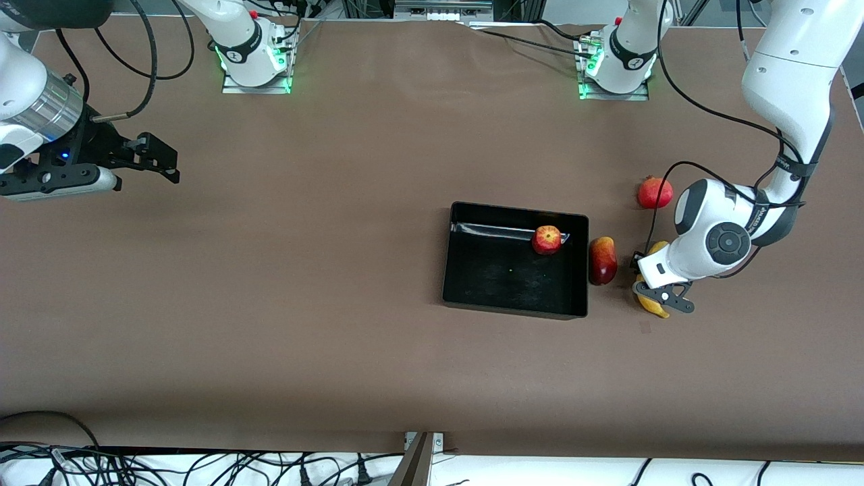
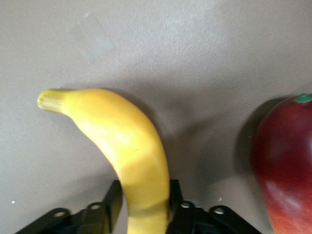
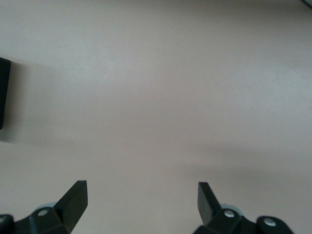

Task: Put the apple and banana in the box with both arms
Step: 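Lower the banana into the black box and open the left gripper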

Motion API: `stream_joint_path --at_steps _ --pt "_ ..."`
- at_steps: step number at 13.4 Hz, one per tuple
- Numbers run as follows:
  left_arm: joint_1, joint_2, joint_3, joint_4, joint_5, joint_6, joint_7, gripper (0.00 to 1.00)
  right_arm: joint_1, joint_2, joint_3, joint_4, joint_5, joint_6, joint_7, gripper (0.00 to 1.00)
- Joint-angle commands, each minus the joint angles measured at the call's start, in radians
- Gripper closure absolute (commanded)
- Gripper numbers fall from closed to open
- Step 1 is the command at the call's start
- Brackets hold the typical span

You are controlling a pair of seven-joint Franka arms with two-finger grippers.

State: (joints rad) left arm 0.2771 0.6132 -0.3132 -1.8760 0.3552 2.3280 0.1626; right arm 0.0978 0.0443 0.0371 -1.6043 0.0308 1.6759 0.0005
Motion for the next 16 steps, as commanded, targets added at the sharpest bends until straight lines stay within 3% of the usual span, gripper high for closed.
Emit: stream_joint_path --at_steps 1,4,6,10,16 --pt "0.001 -0.101 -0.061 0.041 0.005 -0.164 -0.006 1.0 0.003 -0.011 -0.003 0.0 -0.009 -0.007 0.015 0.0" --pt "0.001 -0.121 -0.157 0.217 -0.108 -0.443 -0.037 1.0 0.003 -0.011 -0.003 0.0 -0.011 -0.004 0.013 0.0" --pt "-0.024 -0.119 -0.194 0.279 -0.208 -0.528 -0.113 1.0 0.003 -0.011 -0.003 0.0 -0.011 -0.004 0.013 0.0" --pt "-0.192 -0.086 -0.205 0.284 -0.217 -0.445 -0.435 1.0 0.003 -0.009 -0.002 0.0 -0.011 -0.002 0.015 0.0" --pt "-0.376 0.101 -0.196 0.339 -0.203 -0.17 -0.747 1.0 0.006 -0.001 0.0 0.003 -0.009 0.002 0.009 0.0"
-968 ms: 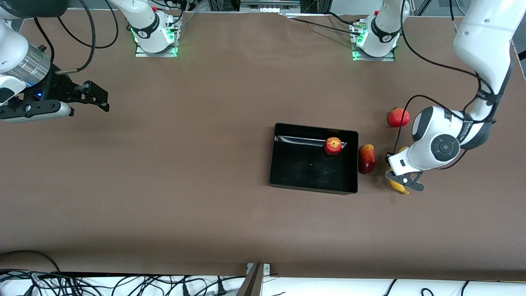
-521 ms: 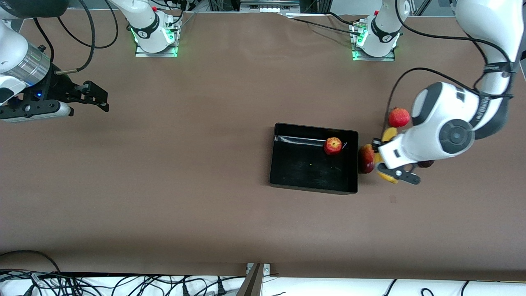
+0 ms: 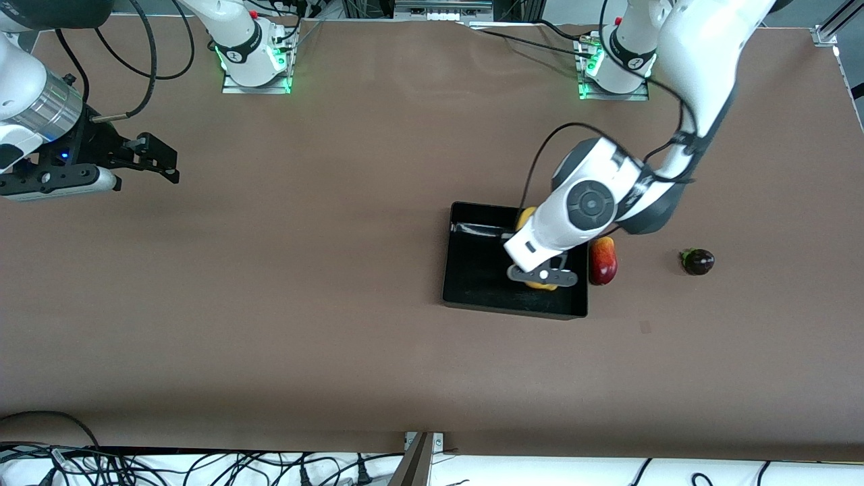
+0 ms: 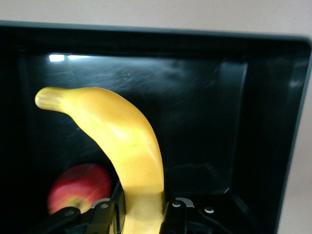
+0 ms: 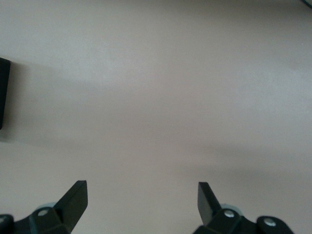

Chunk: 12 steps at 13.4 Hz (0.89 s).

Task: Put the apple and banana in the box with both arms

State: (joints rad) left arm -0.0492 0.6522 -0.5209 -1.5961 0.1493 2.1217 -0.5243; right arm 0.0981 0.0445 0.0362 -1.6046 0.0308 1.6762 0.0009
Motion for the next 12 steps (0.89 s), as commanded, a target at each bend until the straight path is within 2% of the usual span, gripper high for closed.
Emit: stream_joint_path --at_steps 1,3,6,7,8,9,12 --pt "-0.063 0.087 0.013 0.059 0.003 0.078 -0.08 1.0 0.014 0.0 0.002 0.005 -0.017 0.002 0.011 0.0" --pt "-0.078 0.119 0.013 0.058 0.006 0.104 -0.091 1.0 0.058 -0.002 0.002 0.005 -0.055 0.002 0.014 0.0" --pt "-0.087 0.156 0.013 0.058 0.006 0.106 -0.083 0.99 0.077 0.005 0.002 0.0 -0.042 0.002 0.057 0.0" --pt "-0.093 0.161 0.015 0.056 0.006 0.106 -0.083 0.75 0.081 0.015 0.004 -0.006 -0.04 0.0 0.057 0.0" --pt "-0.093 0.159 0.013 0.056 0.006 0.103 -0.089 0.22 0.09 0.021 0.004 -0.008 -0.04 0.003 0.057 0.0" --pt "-0.089 0.152 0.015 0.056 0.006 0.095 -0.086 0.0 0.1 0.028 0.002 -0.008 -0.032 0.003 0.059 0.0" --pt "-0.016 0.089 0.016 0.062 0.009 0.045 -0.08 0.0 0.098 0.035 -0.002 -0.032 -0.026 0.002 0.059 0.0"
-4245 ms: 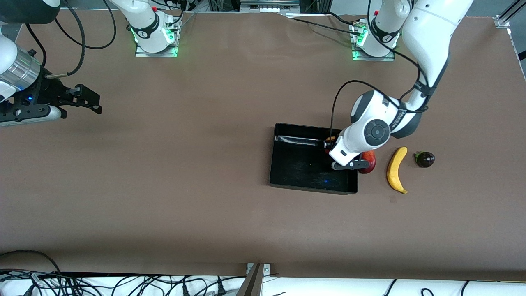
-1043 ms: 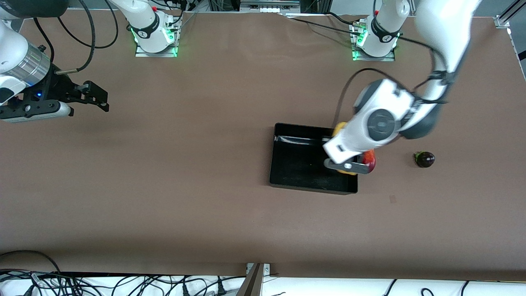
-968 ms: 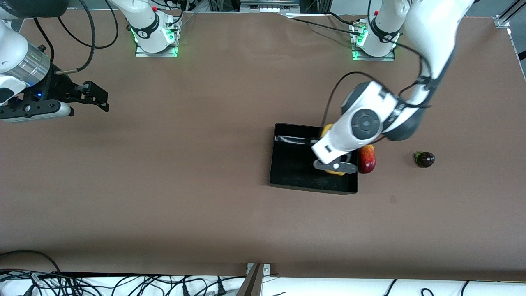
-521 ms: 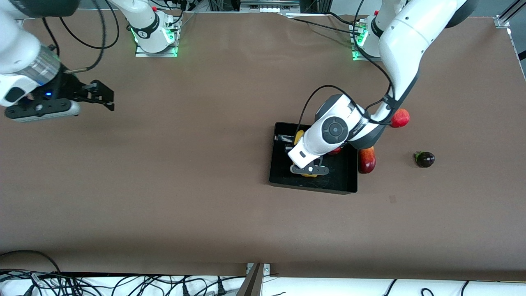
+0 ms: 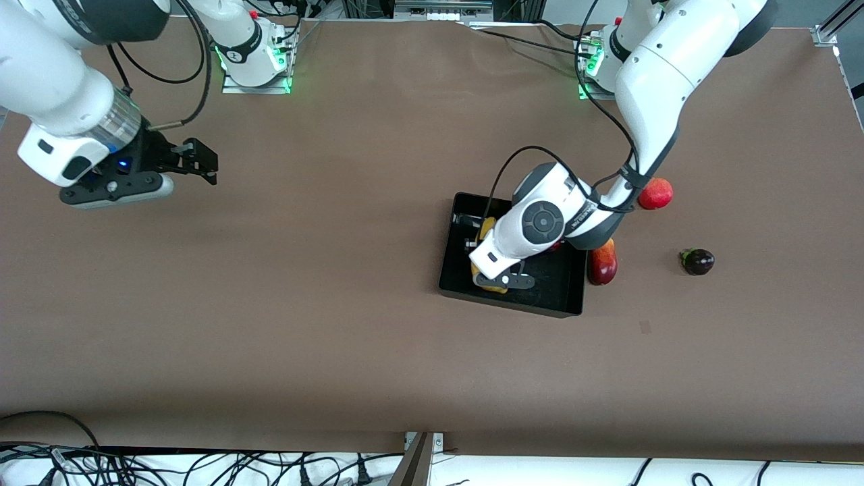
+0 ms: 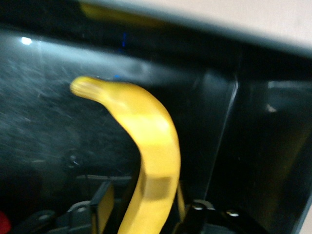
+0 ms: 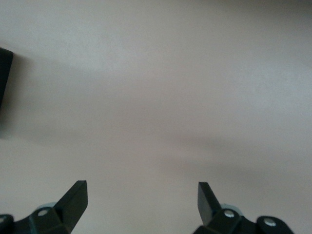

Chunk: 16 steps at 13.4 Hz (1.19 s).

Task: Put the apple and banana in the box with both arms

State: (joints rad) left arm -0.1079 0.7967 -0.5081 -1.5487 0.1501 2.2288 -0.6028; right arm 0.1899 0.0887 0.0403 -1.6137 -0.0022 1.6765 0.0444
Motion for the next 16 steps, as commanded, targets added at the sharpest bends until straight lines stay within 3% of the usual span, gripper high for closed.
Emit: stream_joint_path --at_steps 1,4,8,10,11,14,16 --pt "0.078 -0.097 0.002 0.018 0.009 -0.092 -0.002 0.0 0.006 -0.01 -0.008 -0.029 0.007 -0.007 0.015 0.0" --pt "0.163 -0.233 0.003 0.03 0.009 -0.242 0.047 0.0 0.003 -0.023 -0.028 -0.055 0.007 -0.024 0.014 0.0" --pt "0.267 -0.304 0.003 0.203 0.009 -0.605 0.303 0.0 0.003 -0.046 -0.034 -0.046 0.007 -0.037 0.003 0.0" --pt "0.315 -0.342 0.006 0.251 -0.007 -0.691 0.38 0.0 0.003 -0.046 -0.039 -0.028 0.005 -0.038 -0.003 0.0" --pt "0.307 -0.382 0.04 0.233 -0.007 -0.695 0.409 0.0 0.003 -0.044 -0.039 -0.023 0.005 -0.037 -0.004 0.0" --pt "0.127 -0.542 0.36 0.146 -0.125 -0.699 0.524 0.0 0.002 -0.037 -0.039 -0.011 0.002 -0.037 -0.003 0.0" --pt "0.056 -0.632 0.475 0.037 -0.141 -0.674 0.538 0.0 0.002 -0.035 -0.039 0.0 0.001 -0.035 0.005 0.0"
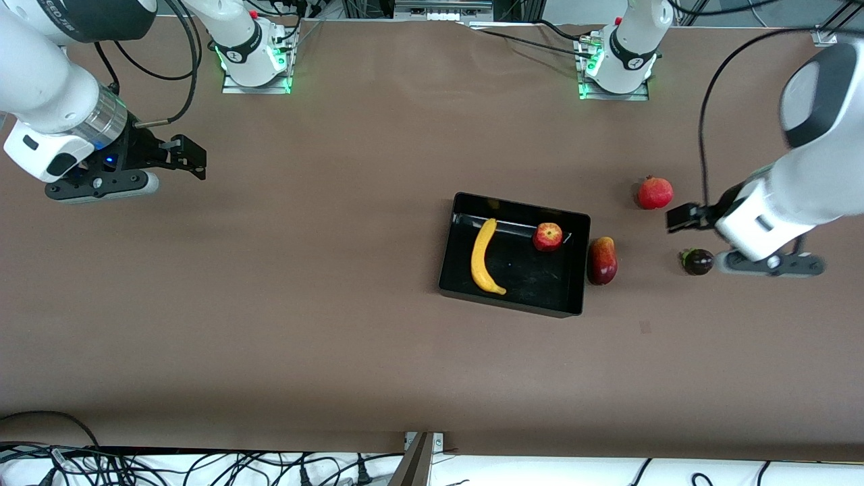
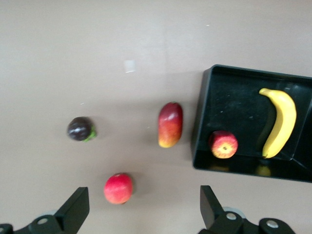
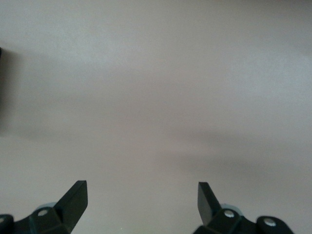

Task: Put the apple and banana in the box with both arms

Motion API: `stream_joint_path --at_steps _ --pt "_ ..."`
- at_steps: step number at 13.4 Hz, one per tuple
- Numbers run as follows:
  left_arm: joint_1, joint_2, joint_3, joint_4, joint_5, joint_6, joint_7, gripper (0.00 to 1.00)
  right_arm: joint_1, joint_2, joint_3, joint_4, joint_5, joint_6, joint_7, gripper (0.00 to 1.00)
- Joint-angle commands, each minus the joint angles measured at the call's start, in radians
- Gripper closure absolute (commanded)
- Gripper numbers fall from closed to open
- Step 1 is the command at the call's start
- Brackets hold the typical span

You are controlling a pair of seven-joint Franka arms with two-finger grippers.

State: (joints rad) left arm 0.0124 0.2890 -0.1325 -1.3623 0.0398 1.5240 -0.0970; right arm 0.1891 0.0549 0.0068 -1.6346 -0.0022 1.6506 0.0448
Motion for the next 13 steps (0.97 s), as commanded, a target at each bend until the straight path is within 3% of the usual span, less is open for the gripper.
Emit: stream_joint_path --at_steps 1,3,5,13 --pt "-0.08 -0.184 0.129 -0.222 -0.026 0.089 0.026 0.0 0.001 -0.001 -0.005 0.024 0.001 -0.006 -0.003 0.0" --pt "-0.091 -0.293 0.142 -0.351 -0.024 0.195 0.025 0.0 -0.002 0.002 -0.005 0.045 0.001 -0.009 -0.008 0.0" --pt "-0.091 -0.336 0.148 -0.412 -0.031 0.202 0.026 0.0 -0.003 0.008 -0.016 0.05 0.001 -0.009 -0.008 0.0" --pt "-0.088 -0.312 0.146 -0.391 -0.055 0.163 0.017 0.0 -0.002 0.016 -0.016 0.095 -0.01 0.001 0.007 0.0"
